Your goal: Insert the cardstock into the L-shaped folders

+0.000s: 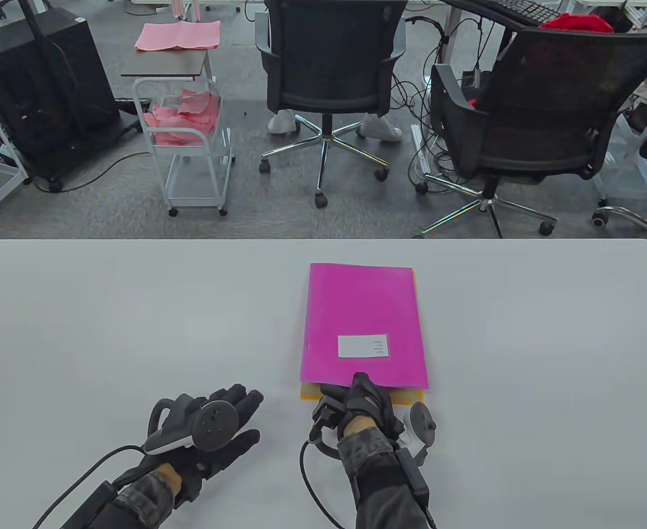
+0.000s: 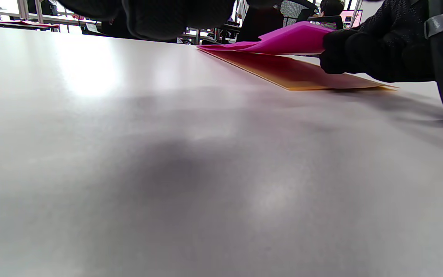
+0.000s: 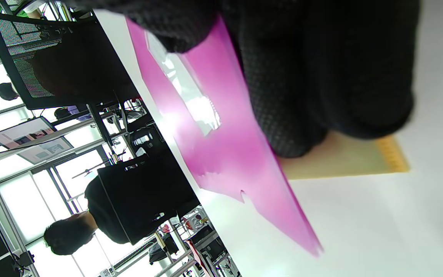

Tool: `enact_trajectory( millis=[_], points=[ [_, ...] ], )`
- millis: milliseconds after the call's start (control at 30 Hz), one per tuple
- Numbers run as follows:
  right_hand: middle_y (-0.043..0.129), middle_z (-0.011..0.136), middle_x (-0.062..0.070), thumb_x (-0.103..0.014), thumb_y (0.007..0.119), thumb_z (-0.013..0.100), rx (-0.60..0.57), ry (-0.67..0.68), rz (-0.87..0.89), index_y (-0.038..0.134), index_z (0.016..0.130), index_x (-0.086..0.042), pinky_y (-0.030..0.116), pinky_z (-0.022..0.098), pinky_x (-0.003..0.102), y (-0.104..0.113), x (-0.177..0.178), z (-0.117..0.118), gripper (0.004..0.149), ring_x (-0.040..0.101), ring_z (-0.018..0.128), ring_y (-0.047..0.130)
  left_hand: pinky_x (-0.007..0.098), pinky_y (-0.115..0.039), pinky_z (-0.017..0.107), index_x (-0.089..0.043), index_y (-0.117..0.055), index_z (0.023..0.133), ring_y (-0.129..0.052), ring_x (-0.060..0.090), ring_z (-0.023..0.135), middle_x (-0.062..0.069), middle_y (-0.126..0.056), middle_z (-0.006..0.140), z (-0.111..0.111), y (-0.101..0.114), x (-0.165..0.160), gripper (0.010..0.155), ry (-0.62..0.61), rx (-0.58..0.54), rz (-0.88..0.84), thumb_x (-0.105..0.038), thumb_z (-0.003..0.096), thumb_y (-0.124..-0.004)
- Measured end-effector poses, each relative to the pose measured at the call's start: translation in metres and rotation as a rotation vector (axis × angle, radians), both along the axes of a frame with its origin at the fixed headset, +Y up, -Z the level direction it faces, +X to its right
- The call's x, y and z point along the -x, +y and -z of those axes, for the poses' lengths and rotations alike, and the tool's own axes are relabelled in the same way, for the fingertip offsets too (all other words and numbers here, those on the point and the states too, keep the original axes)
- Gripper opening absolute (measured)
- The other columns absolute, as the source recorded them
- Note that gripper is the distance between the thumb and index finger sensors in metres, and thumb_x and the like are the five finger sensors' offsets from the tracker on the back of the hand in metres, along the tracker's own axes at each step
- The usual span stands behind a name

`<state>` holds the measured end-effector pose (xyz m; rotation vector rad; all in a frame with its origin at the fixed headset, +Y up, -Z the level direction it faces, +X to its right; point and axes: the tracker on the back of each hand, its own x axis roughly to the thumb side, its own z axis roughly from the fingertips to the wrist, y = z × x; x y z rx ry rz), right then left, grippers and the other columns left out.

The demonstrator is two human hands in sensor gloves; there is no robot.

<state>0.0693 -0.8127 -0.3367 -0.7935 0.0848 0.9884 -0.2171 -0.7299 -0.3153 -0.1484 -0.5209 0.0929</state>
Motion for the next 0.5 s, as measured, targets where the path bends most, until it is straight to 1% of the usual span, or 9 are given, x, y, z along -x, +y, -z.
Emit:
enact_trajectory(
  millis=[67,133,233,267,467,500],
  points=[
    [0.081,0.068,0.032,-0.033,0.071,0.045,0.016,0.011,0.015,0.05,0.077,0.005,0.096,0.027,0.038,0.0,0.001,-0.001,0.054,0.032,0.046,0.103,0.063,-0.067,0.063,-0.029,-0.049,0.108,-0.079,0.045,0.095,0.015,-0.063,0.11,0.0,0.001,0.001,0.071,0.005,0.005,-0.001,-0.064,0.0477,-0.061],
    [0.07,0.075,0.037,-0.039,0.07,0.046,0.044,0.069,0.065,0.037,0.082,0.009,0.092,0.033,0.042,-0.002,0.002,-0.001,0.068,0.038,0.054,0.096,0.063,-0.067,0.063,-0.029,-0.049,0.108,-0.08,0.045,0.095,0.015,-0.063,0.11,0.001,0.001,0.002,0.071,0.011,0.009,0.0,-0.064,0.0477,-0.061],
    [0.062,0.079,0.039,-0.042,0.069,0.046,0.051,0.101,0.102,0.026,0.085,0.009,0.089,0.033,0.045,0.003,0.004,-0.003,0.077,0.042,0.054,0.093,0.063,-0.067,0.063,-0.029,-0.049,0.108,-0.08,0.045,0.094,0.016,-0.063,0.109,0.001,0.001,0.003,0.071,0.016,0.012,0.0,-0.064,0.0478,-0.061],
    [0.06,0.08,0.038,-0.043,0.069,0.046,0.052,0.122,0.105,0.021,0.085,0.009,0.088,0.033,0.046,0.006,0.004,-0.003,0.08,0.043,0.055,0.091,0.063,-0.067,0.063,-0.029,-0.049,0.108,-0.08,0.045,0.094,0.015,-0.064,0.109,0.001,0.001,0.003,0.071,0.017,0.014,0.002,-0.064,0.0477,-0.061],
    [0.049,0.084,0.04,-0.049,0.067,0.047,0.102,0.254,0.139,0.008,0.083,0.009,0.085,0.035,0.049,0.015,0.004,-0.012,0.09,0.046,0.057,0.088,0.063,-0.067,0.063,-0.029,-0.05,0.108,-0.08,0.045,0.094,0.016,-0.064,0.109,0.0,0.001,0.002,0.071,0.019,0.028,0.017,-0.064,0.0477,-0.061],
    [0.048,0.084,0.041,-0.05,0.067,0.047,0.09,0.281,0.137,0.007,0.083,0.009,0.085,0.034,0.049,0.017,0.003,-0.013,0.091,0.046,0.057,0.087,0.063,-0.067,0.063,-0.029,-0.05,0.108,-0.08,0.045,0.094,0.016,-0.064,0.109,0.0,0.0,0.002,0.071,0.02,0.028,0.019,-0.065,0.0477,-0.061]
  ],
)
